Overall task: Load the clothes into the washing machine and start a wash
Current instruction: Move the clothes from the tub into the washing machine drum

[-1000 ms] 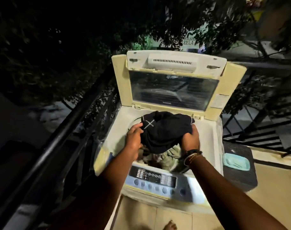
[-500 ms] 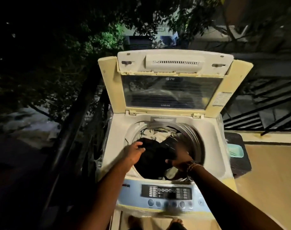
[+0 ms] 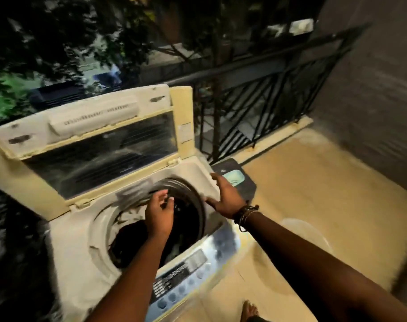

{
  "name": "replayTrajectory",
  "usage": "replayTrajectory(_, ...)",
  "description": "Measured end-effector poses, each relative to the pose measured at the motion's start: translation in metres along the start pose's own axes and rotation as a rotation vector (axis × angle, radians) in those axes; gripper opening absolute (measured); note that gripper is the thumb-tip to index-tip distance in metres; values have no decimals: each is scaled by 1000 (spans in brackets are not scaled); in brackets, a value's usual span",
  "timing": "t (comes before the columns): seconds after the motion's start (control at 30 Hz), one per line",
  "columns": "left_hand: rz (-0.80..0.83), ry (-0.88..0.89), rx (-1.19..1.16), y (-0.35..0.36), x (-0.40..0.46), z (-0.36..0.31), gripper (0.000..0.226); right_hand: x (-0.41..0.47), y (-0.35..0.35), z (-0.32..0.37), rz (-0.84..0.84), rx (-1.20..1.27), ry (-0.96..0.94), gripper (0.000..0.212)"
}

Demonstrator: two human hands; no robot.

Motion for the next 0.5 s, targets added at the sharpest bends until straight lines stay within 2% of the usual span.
replayTrajectory(0.13, 201, 252, -20, 93, -52, -64, 24, -18, -83, -88, -130, -92, 105, 82)
replayTrajectory(0.27, 363, 508, 24, 178, -119, -118, 33, -46, -133, -181, -68, -228, 144, 86)
replayTrajectory(0.4, 505, 571, 151, 283, -168, -131, 62, -59, -161, -285, 32, -298, 156, 89)
replayTrajectory(0.5, 540, 593, 328, 358, -197, -114, 67, -60, -163, -358, 140, -317, 122, 91)
Point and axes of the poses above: each hand's wrist, its own x-axis towards the middle knuckle, its own y-axis out of the palm, z = x × y, the point moved 8 cm from there along x, towards the middle knuckle, and after that the axes turned 10 degrees about -z, right-handed, at the moved point
